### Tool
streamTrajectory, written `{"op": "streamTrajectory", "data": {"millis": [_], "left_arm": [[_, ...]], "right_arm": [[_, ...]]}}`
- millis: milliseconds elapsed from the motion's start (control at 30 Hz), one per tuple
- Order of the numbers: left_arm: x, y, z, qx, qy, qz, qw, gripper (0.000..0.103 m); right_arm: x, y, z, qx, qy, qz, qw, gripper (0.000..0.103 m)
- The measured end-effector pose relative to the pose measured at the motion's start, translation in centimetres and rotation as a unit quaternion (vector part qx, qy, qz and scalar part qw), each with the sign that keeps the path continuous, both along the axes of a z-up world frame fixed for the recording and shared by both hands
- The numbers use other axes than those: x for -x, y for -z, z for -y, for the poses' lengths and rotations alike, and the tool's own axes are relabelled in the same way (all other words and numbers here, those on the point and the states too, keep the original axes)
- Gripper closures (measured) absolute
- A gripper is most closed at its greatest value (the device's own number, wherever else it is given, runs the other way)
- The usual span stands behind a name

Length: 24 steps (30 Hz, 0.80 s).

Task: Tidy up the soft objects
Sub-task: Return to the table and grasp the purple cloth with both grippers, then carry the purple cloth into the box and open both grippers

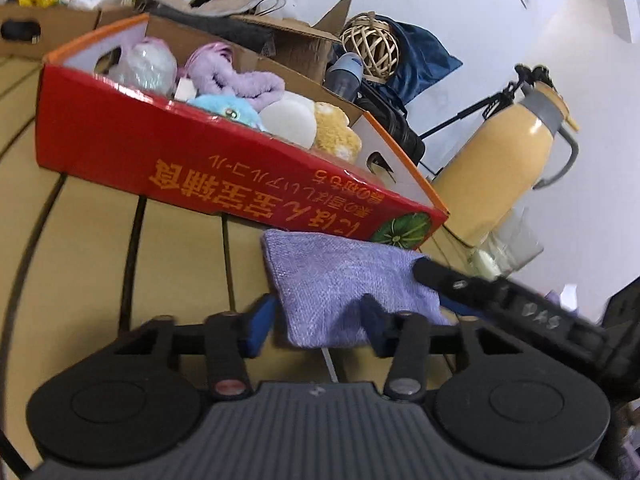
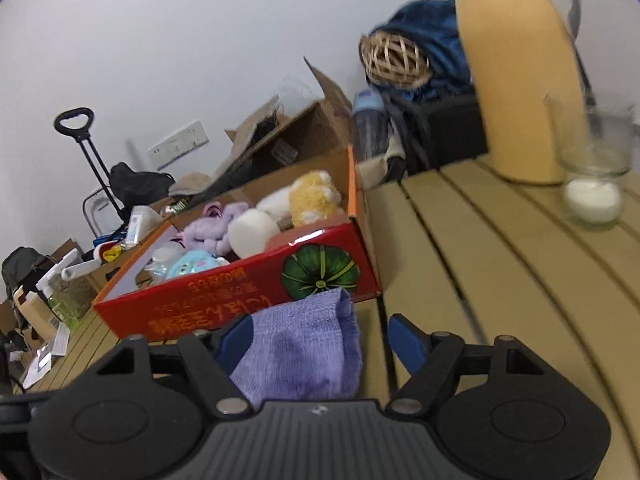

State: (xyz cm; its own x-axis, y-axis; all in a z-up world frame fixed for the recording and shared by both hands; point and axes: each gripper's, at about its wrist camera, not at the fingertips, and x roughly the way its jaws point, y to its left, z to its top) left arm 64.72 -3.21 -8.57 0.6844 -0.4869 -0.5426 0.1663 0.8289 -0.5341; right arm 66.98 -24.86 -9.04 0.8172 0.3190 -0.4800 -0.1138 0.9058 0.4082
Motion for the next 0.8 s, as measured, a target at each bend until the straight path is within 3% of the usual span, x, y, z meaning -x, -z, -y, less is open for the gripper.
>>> {"op": "streamTrajectory", "data": {"millis": [67, 100, 167, 200, 300, 367, 500, 633, 800], "left_arm": [[-0.3, 0.5, 0.1, 0.014, 0.003, -0.012, 0.9998, 0.079], [-0.3, 0.5, 0.1, 0.014, 0.003, -0.012, 0.9998, 0.09], [-0.1, 0.4, 0.0, 0.017, 0.002, -0.005, 0.9998, 0.095], [0.0, 0.2, -0.1, 0.02, 0.002, -0.001, 0.9998, 0.096], [1.0, -0.4, 0.0, 0.015, 0.009, 0.01, 0.9998, 0.097], [2.7, -1.4, 0.3, -0.009, 0.017, 0.034, 0.9992, 0.097], [9.7, -4.0, 1.0, -0.056, 0.034, 0.097, 0.9931, 0.097], [16.3, -5.3, 0.3, -0.041, 0.044, 0.093, 0.9938, 0.097], [22.7, -7.5, 0.1, -0.051, 0.05, 0.126, 0.9895, 0.097]], "right_arm": [[-1.1, 0.8, -0.6, -0.008, -0.013, -0.007, 1.0, 0.039], [-1.5, 1.1, -1.0, -0.012, -0.017, -0.01, 1.0, 0.046], [-1.6, 1.3, -1.7, -0.007, -0.026, -0.004, 1.0, 0.066], [-1.5, 1.2, -1.8, -0.007, -0.035, 0.001, 0.999, 0.081], [-1.0, 0.8, -2.6, 0.004, -0.053, 0.01, 0.999, 0.091], [0.2, 0.3, -3.0, 0.019, -0.055, 0.019, 0.998, 0.094], [5.1, -1.7, -3.7, 0.053, -0.062, 0.053, 0.995, 0.094], [13.0, -3.1, -4.1, 0.047, -0.063, 0.075, 0.994, 0.095], [21.1, -4.7, -4.4, 0.04, -0.08, 0.09, 0.992, 0.095]]}}
